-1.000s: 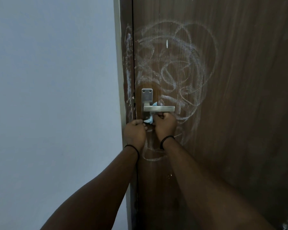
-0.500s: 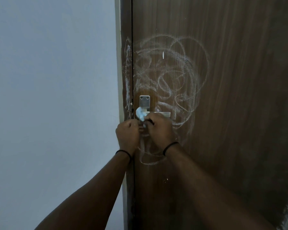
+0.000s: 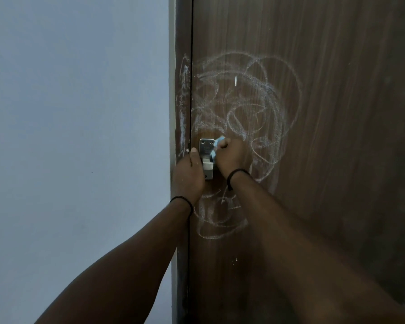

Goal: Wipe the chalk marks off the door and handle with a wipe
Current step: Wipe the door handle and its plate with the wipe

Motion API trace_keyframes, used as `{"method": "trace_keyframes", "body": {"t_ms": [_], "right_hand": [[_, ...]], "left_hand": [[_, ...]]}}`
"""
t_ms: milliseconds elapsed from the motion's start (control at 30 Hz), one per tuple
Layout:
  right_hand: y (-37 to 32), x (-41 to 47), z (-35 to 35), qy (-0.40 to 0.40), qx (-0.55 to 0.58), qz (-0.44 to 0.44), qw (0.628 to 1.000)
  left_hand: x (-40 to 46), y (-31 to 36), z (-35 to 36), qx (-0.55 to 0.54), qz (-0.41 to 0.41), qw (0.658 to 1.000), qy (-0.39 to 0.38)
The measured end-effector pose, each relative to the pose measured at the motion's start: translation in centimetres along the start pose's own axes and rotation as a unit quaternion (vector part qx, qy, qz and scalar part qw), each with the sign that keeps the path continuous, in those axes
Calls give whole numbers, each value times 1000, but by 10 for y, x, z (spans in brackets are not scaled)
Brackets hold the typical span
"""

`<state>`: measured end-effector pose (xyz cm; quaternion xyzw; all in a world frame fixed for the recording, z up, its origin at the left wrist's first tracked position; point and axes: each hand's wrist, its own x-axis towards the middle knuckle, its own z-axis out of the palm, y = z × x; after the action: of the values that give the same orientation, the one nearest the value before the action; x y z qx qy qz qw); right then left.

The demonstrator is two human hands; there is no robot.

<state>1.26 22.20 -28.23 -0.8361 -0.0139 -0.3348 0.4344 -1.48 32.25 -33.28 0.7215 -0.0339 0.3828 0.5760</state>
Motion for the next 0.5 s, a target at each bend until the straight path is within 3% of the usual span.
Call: {"method": "trace_keyframes", "body": {"t_ms": [167, 267, 367, 500], "right_hand": [[2, 2, 7, 62, 39, -158, 985], [-2, 8, 5, 11, -53, -288, 956], [-8, 17, 0, 28, -174, -407, 896], [-10, 22, -8, -59, -167, -477, 861]], "left_hand": [[3, 1, 4, -32, -20, 999, 25], [7, 3, 0, -4, 51, 997, 55], [15, 6, 0, 42, 112, 991, 62], [17, 8, 2, 84, 156, 983, 43]]}}
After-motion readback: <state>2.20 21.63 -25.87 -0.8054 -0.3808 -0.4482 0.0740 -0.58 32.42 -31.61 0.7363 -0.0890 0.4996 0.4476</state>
